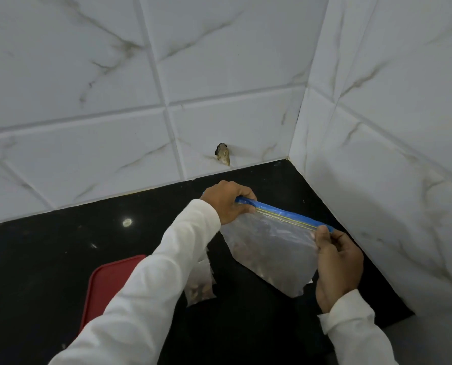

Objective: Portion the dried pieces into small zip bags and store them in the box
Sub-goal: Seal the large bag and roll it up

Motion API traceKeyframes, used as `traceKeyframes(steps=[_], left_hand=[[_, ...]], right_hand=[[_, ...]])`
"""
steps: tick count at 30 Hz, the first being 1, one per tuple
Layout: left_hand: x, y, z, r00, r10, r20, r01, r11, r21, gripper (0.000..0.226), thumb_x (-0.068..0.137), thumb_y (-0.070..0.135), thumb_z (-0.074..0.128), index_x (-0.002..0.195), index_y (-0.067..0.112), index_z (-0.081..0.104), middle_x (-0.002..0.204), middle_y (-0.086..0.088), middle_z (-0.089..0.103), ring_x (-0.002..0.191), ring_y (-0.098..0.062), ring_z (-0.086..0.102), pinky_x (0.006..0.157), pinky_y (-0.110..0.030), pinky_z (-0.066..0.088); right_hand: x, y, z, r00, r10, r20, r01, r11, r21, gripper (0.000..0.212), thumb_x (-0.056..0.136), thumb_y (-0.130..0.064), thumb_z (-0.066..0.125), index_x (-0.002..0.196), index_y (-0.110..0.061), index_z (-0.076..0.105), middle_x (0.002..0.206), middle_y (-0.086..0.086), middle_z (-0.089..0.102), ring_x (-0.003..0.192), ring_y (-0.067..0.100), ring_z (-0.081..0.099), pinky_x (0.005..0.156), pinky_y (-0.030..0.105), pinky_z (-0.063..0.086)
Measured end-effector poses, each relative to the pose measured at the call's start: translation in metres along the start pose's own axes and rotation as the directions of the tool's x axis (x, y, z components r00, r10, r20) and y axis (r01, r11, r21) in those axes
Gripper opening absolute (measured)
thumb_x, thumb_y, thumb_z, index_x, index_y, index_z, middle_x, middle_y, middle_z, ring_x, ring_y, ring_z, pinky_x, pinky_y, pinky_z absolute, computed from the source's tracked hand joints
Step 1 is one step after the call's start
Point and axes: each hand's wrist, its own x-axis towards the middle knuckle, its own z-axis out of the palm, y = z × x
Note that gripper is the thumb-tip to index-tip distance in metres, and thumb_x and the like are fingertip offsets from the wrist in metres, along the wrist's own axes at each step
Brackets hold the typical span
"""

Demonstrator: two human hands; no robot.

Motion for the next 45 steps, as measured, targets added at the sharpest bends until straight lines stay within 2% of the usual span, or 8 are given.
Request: traceKeyframes(steps=[8,13,18,24,27,36,40,45], left_hand=[[0.003,-0.015,-0.006,0.997,-0.08,0.021,0.08,0.997,-0.018,0.018,0.087,0.04,0.073,0.103,0.032,0.068,0.103,0.007,0.068,0.097,-0.015,0.06,0.093,-0.037,0.051],[0.002,-0.025,-0.007,0.994,-0.109,-0.029,0.107,0.992,-0.063,0.021,0.087,0.03,0.075,0.108,0.03,0.073,0.109,0.006,0.07,0.104,-0.018,0.061,0.099,-0.04,0.049],[-0.002,-0.038,-0.012,0.987,-0.151,-0.05,0.131,0.951,-0.282,0.017,0.082,0.031,0.08,0.097,0.025,0.074,0.097,0.004,0.072,0.094,-0.016,0.066,0.093,-0.038,0.055],[-0.01,-0.049,0.006,0.946,-0.301,-0.121,0.191,0.818,-0.542,0.015,0.078,0.029,0.083,0.09,0.024,0.077,0.088,0.003,0.073,0.088,-0.015,0.067,0.083,-0.03,0.056],[-0.013,-0.048,0.013,0.9,-0.419,-0.12,0.201,0.642,-0.74,0.013,0.075,0.025,0.085,0.083,0.021,0.075,0.08,0.004,0.074,0.08,-0.012,0.069,0.071,-0.023,0.054],[-0.018,-0.043,0.028,0.86,-0.51,0.006,0.17,0.274,-0.947,0.004,0.084,0.016,0.076,0.08,0.014,0.078,0.085,-0.005,0.077,0.087,-0.022,0.07,0.076,-0.034,0.056],[-0.025,-0.033,0.031,0.845,-0.535,-0.002,0.14,0.226,-0.964,0.011,0.089,0.015,0.07,0.08,0.01,0.076,0.078,-0.005,0.075,0.076,-0.017,0.07,0.072,-0.031,0.057],[-0.042,-0.027,0.048,0.695,-0.712,-0.096,0.152,0.277,-0.949,0.027,0.084,0.014,0.074,0.057,0.015,0.073,0.063,-0.003,0.068,0.069,-0.022,0.064,0.077,-0.039,0.055]], right_hand=[[0.003,-0.004,-0.005,0.999,0.052,0.002,-0.052,0.996,0.077,0.01,0.093,-0.027,0.062,0.09,-0.018,0.065,0.093,0.006,0.067,0.083,0.02,0.065,0.065,0.029,0.05],[0.003,-0.003,-0.002,0.994,0.106,0.019,-0.108,0.99,0.091,0.013,0.092,-0.028,0.064,0.082,-0.019,0.065,0.093,0.01,0.068,0.082,0.022,0.065,0.067,0.032,0.051],[0.006,-0.009,-0.007,0.996,0.089,0.019,-0.091,0.99,0.105,0.014,0.093,-0.025,0.062,0.091,-0.012,0.066,0.089,0.006,0.066,0.079,0.016,0.064,0.062,0.027,0.048],[0.004,-0.006,-0.009,0.997,0.077,0.025,-0.079,0.993,0.084,0.015,0.093,-0.024,0.063,0.091,-0.01,0.066,0.088,0.006,0.066,0.078,0.015,0.063,0.062,0.028,0.047],[0.005,-0.008,-0.011,0.997,0.078,0.016,-0.079,0.992,0.095,0.014,0.094,-0.022,0.062,0.087,-0.01,0.066,0.085,0.004,0.065,0.076,0.014,0.062,0.064,0.027,0.047],[0.006,-0.01,-0.013,0.996,0.089,-0.009,-0.086,0.983,0.162,0.018,0.094,-0.023,0.062,0.078,-0.015,0.063,0.08,0.003,0.064,0.072,0.012,0.06,0.061,0.025,0.046],[0.013,-0.012,-0.015,0.997,0.067,-0.024,-0.06,0.974,0.219,0.02,0.091,-0.023,0.066,0.074,-0.014,0.064,0.077,0.006,0.066,0.069,0.016,0.063,0.067,0.03,0.051],[0.018,-0.003,-0.022,0.99,0.135,0.043,-0.141,0.959,0.247,0.014,0.085,-0.018,0.072,0.075,-0.012,0.065,0.069,0.002,0.071,0.07,0.016,0.066,0.077,0.035,0.053]])
